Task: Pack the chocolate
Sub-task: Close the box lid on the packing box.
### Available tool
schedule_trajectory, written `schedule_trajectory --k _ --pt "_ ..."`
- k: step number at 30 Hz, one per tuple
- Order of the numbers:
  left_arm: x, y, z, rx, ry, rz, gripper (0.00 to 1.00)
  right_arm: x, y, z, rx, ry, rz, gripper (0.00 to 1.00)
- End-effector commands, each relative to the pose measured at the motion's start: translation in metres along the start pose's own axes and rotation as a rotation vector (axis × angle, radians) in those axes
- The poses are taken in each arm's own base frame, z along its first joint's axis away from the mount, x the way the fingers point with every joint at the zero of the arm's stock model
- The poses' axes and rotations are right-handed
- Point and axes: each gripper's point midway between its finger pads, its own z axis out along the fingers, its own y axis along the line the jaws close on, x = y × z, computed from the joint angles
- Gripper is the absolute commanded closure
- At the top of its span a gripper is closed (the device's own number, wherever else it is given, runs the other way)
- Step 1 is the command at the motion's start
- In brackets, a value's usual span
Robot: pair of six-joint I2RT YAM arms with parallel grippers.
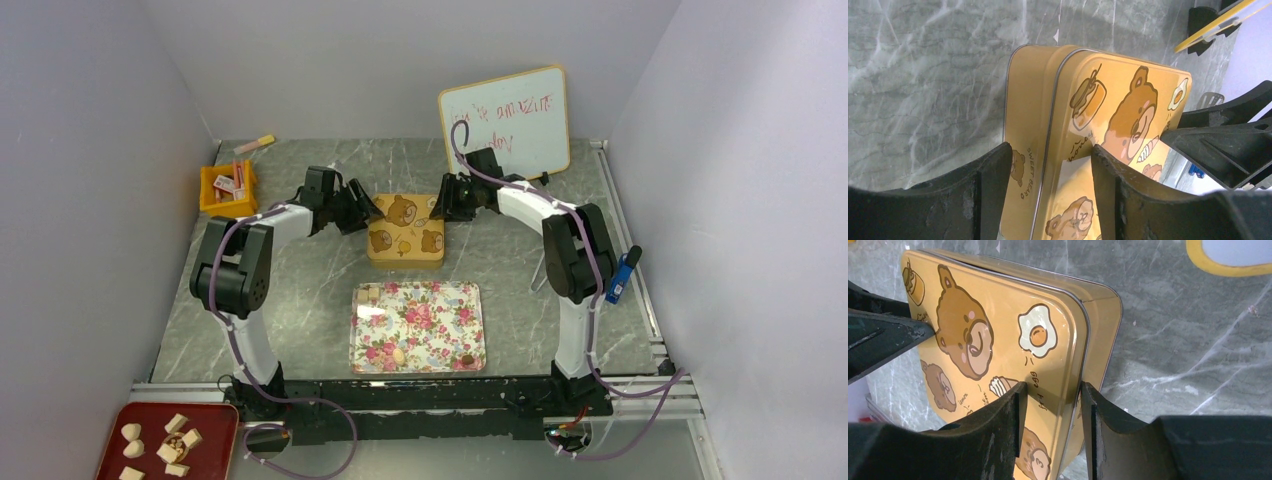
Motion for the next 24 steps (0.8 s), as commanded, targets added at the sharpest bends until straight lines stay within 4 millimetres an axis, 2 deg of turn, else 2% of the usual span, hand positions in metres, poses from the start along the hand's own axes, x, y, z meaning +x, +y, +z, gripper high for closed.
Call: schedule_trajectory --k 1,9,11,12,13,24 --pt "0.012 0.025 0.011 -0.072 0.035 -0.018 0.37 0.029 -0.059 0.024 0.189 0.08 0.007 0.55" --pt "0.005 0.02 0.011 -0.064 0.025 0.003 0.37 0.021 -0.055 0.023 0.176 0.061 0.0 0.55" --pt "0.002 0.019 0.011 -0.065 0.019 0.01 0.37 0.018 -0.052 0.022 0.169 0.054 -0.01 0.47" --pt "0.002 0.019 0.011 -0.063 0.02 0.013 0.36 0.016 -0.051 0.021 0.166 0.049 -0.016 0.39" --pt "0.001 0.018 0.01 -0.061 0.018 0.016 0.36 0.014 -0.05 0.02 0.163 0.043 -0.021 0.38" --pt "-0.008 0.009 0.005 -0.04 -0.016 0.052 0.31 -0.009 -0.041 0.009 0.121 -0.015 -0.058 0.35"
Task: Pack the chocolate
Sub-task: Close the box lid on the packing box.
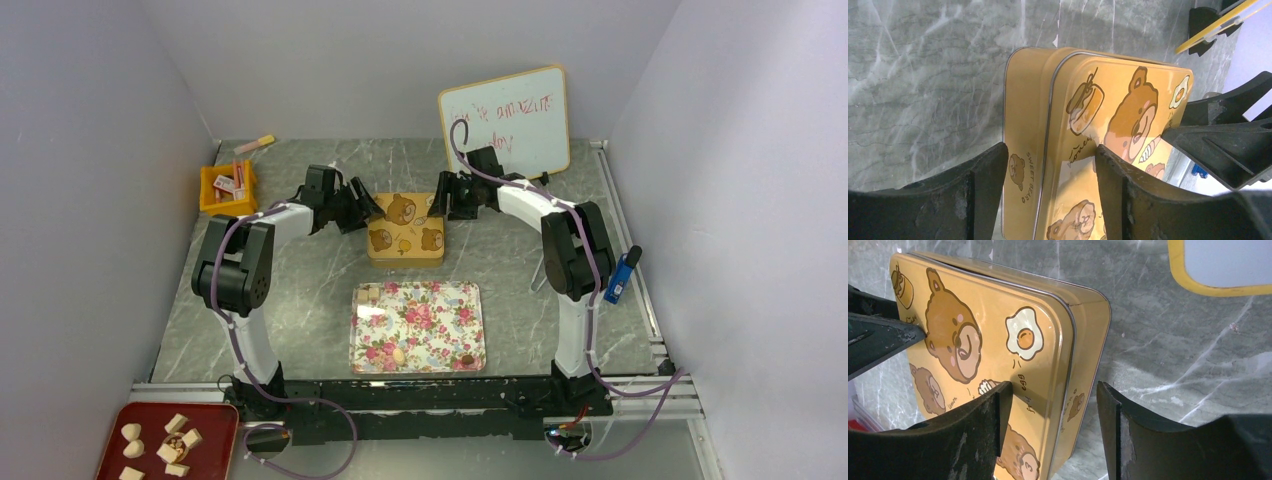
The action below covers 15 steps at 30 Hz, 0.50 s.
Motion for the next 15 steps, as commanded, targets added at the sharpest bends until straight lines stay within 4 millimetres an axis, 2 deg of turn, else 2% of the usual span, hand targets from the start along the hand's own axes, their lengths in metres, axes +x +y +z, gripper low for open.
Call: schedule_trajectory --k 1,8,15 --pt "-0.007 0.009 0.0 -0.046 -0.019 0.037 0.31 -0.001 -0.033 0.004 0.114 -0.004 -0.033 0.35" --pt "-0.026 -0.012 -0.008 -0.007 -0.063 0.063 0.3 -0.022 -0.024 -0.01 0.094 -0.06 -0.056 0.35" --pt "-0.066 -0.046 -0.033 0.031 -0.162 0.118 0.27 -0.059 -0.01 -0.036 0.064 -0.152 -0.092 0.34"
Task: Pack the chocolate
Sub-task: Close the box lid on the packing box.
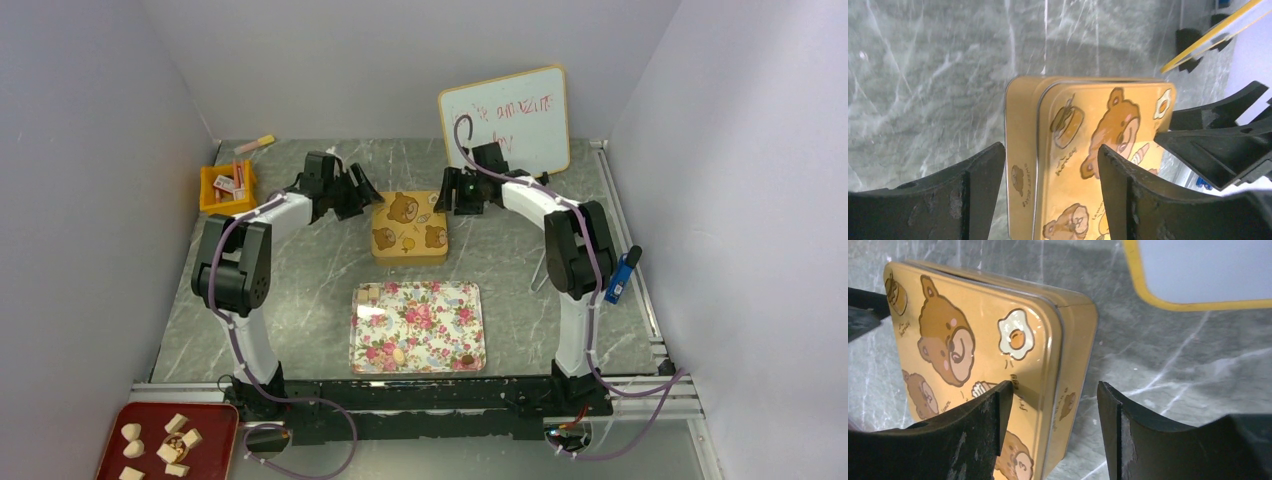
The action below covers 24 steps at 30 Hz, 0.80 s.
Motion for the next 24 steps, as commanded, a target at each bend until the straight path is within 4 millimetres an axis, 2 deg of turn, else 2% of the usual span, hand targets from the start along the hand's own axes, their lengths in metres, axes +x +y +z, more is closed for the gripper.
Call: schedule_trajectory --k 1,6,12,16,21,24 --pt "-0.051 -0.036 -0.031 0.044 -0.13 0.075 0.27 -0.053 -0.002 -0.034 0.047 -0.14 -0.066 0.34" --pt "-0.08 -0.051 -0.058 0.059 -0.206 0.111 0.26 -0.074 0.015 -0.051 -0.001 -0.18 -0.111 0.34" --pt "-0.098 -0.053 -0.093 0.03 -0.276 0.165 0.25 -0.087 0.03 -0.083 -0.006 -0.248 -0.152 0.31" --pt "-0.096 -0.044 -0.112 -0.007 -0.304 0.183 0.25 -0.08 0.032 -0.099 -0.001 -0.262 -0.153 0.3" --pt "-0.077 -0.021 -0.128 -0.067 -0.319 0.196 0.26 -0.065 0.027 -0.125 0.04 -0.306 -0.174 0.3" --pt "-0.067 -0.015 -0.135 -0.07 -0.329 0.229 0.26 -0.055 0.019 -0.136 0.085 -0.342 -0.192 0.3"
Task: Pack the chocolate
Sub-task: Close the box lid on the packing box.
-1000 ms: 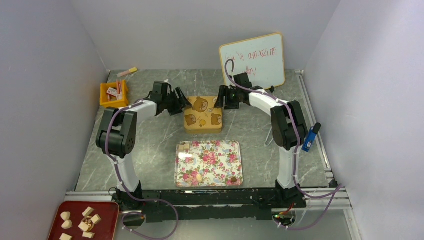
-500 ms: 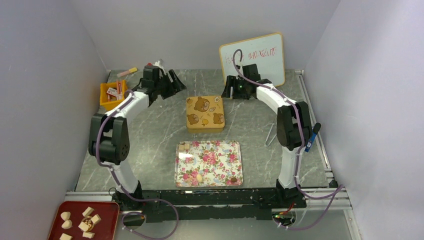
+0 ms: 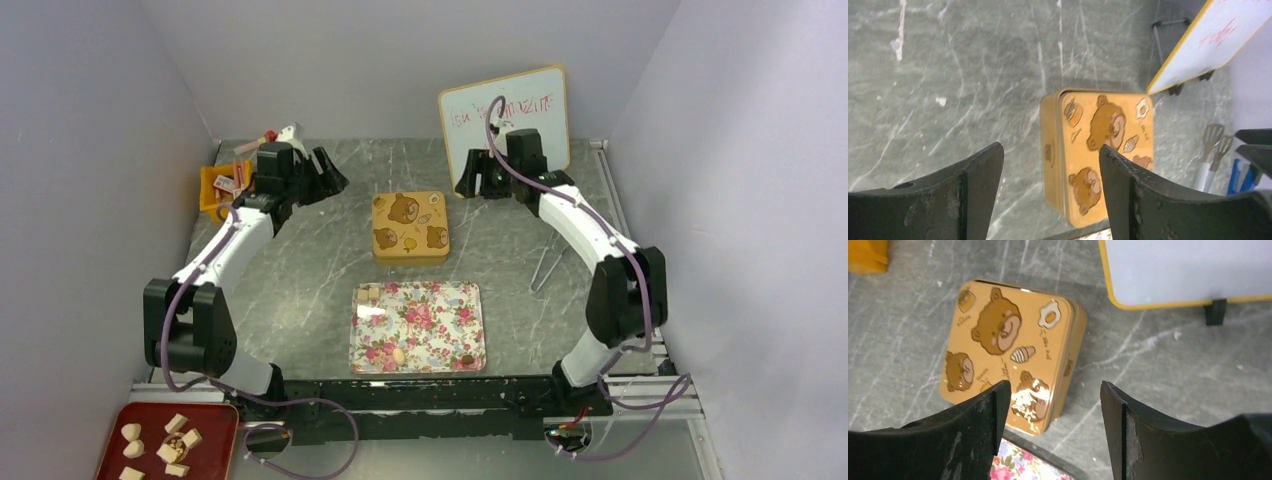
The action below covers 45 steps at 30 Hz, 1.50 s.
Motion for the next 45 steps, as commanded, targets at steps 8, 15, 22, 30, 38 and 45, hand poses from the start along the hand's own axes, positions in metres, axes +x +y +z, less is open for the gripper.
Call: schedule_trajectory --k 8,15,22,30,38,45 --pt "0.031 0.01 -0.025 0.055 -0.026 0.154 0.27 0.025 -0.028 -0.029 0.139 -0.079 -0.046 0.29" --pt "0.065 -0.007 -0.019 0.126 0.047 0.183 0.26 0.051 -0.017 -0.017 0.042 -0.026 -0.002 0.29" --pt "0.102 -0.028 -0.004 0.2 0.134 0.204 0.26 0.065 0.001 -0.003 -0.059 0.021 0.022 0.29" --pt "0.133 -0.029 0.009 0.218 0.213 0.201 0.26 0.082 0.011 0.013 -0.113 0.06 0.045 0.26" --pt "0.149 -0.024 0.015 0.224 0.256 0.187 0.27 0.092 0.019 0.028 -0.139 0.084 0.055 0.23" --pt "0.154 -0.023 0.019 0.228 0.273 0.187 0.29 0.099 0.027 0.038 -0.162 0.106 0.061 0.23"
